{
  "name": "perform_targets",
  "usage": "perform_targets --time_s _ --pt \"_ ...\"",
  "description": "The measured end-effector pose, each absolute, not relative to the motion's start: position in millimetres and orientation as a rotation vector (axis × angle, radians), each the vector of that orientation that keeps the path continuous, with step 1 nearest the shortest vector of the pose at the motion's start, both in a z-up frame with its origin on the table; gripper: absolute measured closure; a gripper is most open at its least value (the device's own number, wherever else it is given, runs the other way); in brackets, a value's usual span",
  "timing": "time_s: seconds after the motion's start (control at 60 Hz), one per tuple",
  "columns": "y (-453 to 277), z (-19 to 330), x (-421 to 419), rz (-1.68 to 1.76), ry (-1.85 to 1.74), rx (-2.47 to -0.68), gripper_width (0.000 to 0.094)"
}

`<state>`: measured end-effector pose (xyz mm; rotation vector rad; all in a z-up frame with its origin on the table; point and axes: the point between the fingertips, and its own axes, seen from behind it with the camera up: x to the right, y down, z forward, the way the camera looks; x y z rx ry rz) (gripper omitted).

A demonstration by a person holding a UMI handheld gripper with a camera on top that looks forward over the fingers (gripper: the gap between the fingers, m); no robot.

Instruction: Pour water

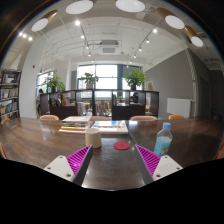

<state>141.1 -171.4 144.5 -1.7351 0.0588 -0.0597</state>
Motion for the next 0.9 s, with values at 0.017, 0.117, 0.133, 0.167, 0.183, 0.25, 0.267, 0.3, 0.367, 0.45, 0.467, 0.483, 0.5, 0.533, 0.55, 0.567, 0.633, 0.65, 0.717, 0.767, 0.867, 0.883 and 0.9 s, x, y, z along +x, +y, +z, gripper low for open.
perform_targets --time_s 0.017,0.117,0.133,0.167,0.183,0.25,0.267,0.3,0.367,0.45,0.467,0.483,0.5,0.533,0.55,0.567,0.633,0.65,0.717,0.767,0.867,0.883,0.9 --pt "-172 139 154 -0.074 0.074 -1.740 0.0079" --pt "-169 118 223 -0.132 0.160 -1.754 0.0079" --pt "-169 116 232 -0.140 0.171 -1.756 0.0085" --pt "-168 112 250 -0.156 0.190 -1.759 0.0083" --pt "-167 110 258 -0.166 0.197 -1.761 0.0092" --pt "-162 105 290 -0.208 0.221 -1.759 0.0088" --pt "-160 105 297 -0.218 0.224 -1.756 0.0090" --pt "-154 103 308 -0.233 0.229 -1.752 0.0093" --pt "-140 102 326 -0.253 0.231 -1.742 0.0090" --pt "-119 96 341 -0.257 0.220 -1.748 0.0092" --pt "-115 94 343 -0.259 0.219 -1.749 0.0092" --pt "-111 93 346 -0.262 0.217 -1.748 0.0096" --pt "-107 93 348 -0.266 0.214 -1.744 0.0098" --pt "-99 92 353 -0.274 0.205 -1.738 0.0107" --pt "-96 92 355 -0.277 0.202 -1.735 0.0110" --pt "-92 91 357 -0.279 0.201 -1.732 0.0113" --pt "-77 88 364 -0.280 0.200 -1.729 0.0145" --pt "-74 86 366 -0.280 0.202 -1.731 0.0154" --pt "-61 84 371 -0.269 0.204 -1.736 0.0250" --pt "-53 87 371 -0.259 0.208 -1.709 0.0375" --pt "-50 92 377 -0.245 0.218 -1.707 0.0458" --pt "-49 88 372 -0.241 0.220 -1.702 0.0479" --pt "-49 87 371 -0.236 0.222 -1.701 0.0493"
